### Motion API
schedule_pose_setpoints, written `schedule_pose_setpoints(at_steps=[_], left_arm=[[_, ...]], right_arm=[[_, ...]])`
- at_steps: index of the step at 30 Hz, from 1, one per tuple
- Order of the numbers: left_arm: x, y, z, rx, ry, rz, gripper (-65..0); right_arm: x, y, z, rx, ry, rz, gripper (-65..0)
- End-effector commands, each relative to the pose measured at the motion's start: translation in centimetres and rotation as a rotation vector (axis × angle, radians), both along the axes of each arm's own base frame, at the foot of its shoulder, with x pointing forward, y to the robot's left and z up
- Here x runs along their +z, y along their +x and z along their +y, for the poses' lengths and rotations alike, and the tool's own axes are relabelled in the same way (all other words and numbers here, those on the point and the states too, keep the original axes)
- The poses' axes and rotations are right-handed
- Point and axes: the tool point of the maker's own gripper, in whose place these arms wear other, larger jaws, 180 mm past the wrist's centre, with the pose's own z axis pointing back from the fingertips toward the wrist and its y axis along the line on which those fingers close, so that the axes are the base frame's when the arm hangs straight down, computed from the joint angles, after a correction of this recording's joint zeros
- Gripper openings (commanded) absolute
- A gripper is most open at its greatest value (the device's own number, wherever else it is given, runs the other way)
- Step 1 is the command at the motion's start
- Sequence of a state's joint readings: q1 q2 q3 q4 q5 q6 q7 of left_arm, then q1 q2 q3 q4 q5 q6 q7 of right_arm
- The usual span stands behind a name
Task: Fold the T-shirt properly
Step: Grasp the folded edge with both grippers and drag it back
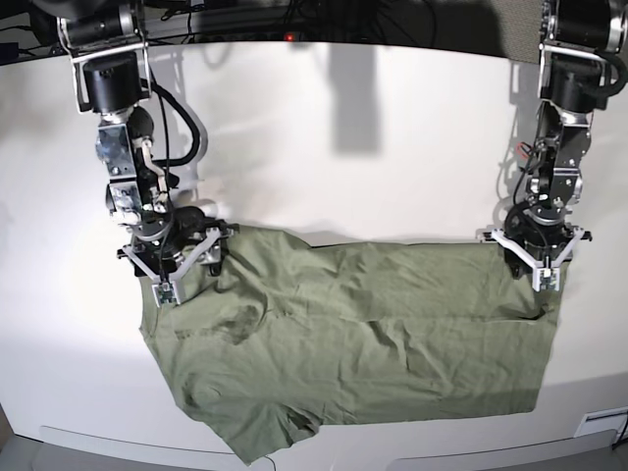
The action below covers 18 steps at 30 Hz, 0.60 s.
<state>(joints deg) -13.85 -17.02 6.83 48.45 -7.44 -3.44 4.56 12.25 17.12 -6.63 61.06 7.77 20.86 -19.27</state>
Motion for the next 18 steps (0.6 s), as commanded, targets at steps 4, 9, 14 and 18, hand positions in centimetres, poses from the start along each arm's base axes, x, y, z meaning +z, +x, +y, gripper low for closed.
schedule_pose_setpoints(at_steps=[4, 9, 14, 18], left_arm=[[-2.8, -2.5, 0.1, -0.004, 0.012, 0.178, -40.1], [-3.8, -3.6, -0.1, -0.020, 0.004, 0.256, -40.1], [-4.2, -4.4, 0.0, -0.016, 0.009, 0.311, -48.4], [-3.0, -4.7, -0.7, -0.040, 0.011, 0.297, -52.6]], right_arm=[[0.6, -0.2, -0.5, 0.004, -0.036, 0.043, -23.4], [0.8, -0.4, -1.5, -0.026, -0.039, 0.060, -23.4], [0.7, -0.5, -2.0, -0.022, -0.069, 0.049, -23.4], [0.2, -1.5, -2.4, -0.007, -0.113, 0.064, -23.4]])
